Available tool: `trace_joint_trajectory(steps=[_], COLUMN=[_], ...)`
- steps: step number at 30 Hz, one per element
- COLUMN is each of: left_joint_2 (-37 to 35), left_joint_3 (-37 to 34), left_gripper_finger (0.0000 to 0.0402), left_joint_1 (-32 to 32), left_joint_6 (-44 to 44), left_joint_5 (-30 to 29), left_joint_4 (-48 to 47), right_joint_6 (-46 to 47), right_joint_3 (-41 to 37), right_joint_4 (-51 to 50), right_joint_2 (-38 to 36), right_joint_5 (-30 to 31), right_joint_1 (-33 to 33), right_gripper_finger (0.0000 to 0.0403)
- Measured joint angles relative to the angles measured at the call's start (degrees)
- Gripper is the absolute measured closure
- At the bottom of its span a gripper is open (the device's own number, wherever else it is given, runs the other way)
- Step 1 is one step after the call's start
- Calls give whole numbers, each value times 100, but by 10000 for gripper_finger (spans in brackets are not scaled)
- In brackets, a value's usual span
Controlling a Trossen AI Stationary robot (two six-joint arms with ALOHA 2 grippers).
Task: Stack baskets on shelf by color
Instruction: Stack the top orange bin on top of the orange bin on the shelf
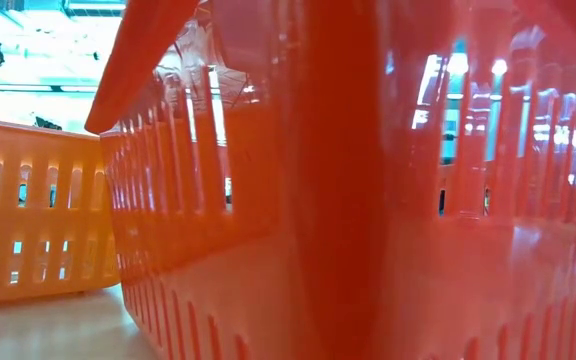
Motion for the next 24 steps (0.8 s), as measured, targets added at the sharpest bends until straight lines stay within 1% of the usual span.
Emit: trace_joint_trajectory(steps=[3,7,14,18,24], left_joint_2=[0,0,0,0,0], left_joint_3=[0,0,0,0,0], left_gripper_finger=[304,304,304,304,304], left_joint_1=[-1,-1,-1,-1,-1], left_joint_6=[0,1,2,2,2], left_joint_5=[0,0,2,2,2], left_joint_4=[0,0,0,0,0], right_joint_6=[-121,-198,-184,-136,-95], right_joint_3=[87,164,107,-75,-249], right_joint_4=[10,51,163,153,170], right_joint_2=[0,0,14,26,39], right_joint_5=[168,205,207,15,-192], right_joint_1=[-30,-167,-669,-912,-949], right_gripper_finger=[400,401,401,401,401])
